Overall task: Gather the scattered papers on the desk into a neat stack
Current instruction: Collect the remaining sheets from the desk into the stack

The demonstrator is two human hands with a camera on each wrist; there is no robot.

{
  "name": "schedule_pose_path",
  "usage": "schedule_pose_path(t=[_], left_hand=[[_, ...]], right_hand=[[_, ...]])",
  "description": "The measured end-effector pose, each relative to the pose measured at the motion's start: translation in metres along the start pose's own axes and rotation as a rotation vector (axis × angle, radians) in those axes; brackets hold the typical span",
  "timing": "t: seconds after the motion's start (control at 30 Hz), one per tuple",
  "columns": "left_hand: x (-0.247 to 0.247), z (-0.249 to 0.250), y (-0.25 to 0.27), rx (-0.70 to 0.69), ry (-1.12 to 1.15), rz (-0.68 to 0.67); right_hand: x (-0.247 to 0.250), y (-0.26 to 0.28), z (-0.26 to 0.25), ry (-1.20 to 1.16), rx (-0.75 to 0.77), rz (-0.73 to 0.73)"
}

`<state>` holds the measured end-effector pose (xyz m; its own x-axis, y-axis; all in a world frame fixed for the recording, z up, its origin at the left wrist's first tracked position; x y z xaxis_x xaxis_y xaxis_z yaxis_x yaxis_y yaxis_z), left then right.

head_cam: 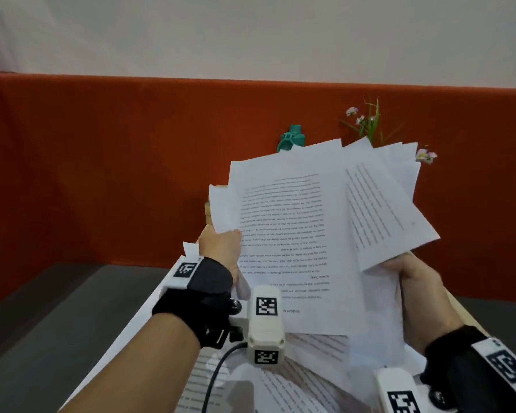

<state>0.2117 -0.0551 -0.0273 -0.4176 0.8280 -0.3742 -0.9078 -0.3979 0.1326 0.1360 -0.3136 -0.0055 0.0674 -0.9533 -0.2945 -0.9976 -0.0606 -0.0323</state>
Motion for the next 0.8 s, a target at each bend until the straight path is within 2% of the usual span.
schedule_pose_path(t=[0.1,0.23,0.37,0.47,0.57,0.63,0.8], left_hand=[[0.002,-0.012,0.004,0.012,-0.001,0.032],[-0.003,-0.027,0.004,-0.007,-0.034,-0.006],[-0.011,-0.017,0.017,-0.016,-0.137,-0.080],[-0.010,-0.007,0.014,-0.004,-0.179,-0.128],[-0.004,0.000,0.012,0.023,-0.178,-0.136],[-0.002,0.006,0.013,-0.006,-0.138,-0.125],[0.015,0.041,0.000,-0.146,-0.032,0.074]], right_hand=[[-0.010,0.002,0.004,0.032,0.026,-0.170],[0.002,-0.007,0.022,0.507,-0.018,-0.202],[0.027,-0.015,0.023,0.613,-0.059,0.058],[0.041,-0.018,0.026,0.584,-0.091,0.203],[0.041,-0.016,0.026,0.569,-0.098,0.211],[0.035,-0.017,0.026,0.537,-0.087,0.203],[0.040,-0.022,0.029,0.393,-0.078,0.237]])
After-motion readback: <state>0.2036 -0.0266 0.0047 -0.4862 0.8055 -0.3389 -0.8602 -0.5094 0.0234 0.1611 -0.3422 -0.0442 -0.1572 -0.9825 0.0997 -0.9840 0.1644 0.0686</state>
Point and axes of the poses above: each hand's wrist, its own y-axis away from the middle knuckle, its own x-axis out of the back of the hand, z = x × y, the point moved 5 cm from there along -y, towards the middle knuckle, and after that the axes turned 8 degrees about y, right-handed, at the moved point
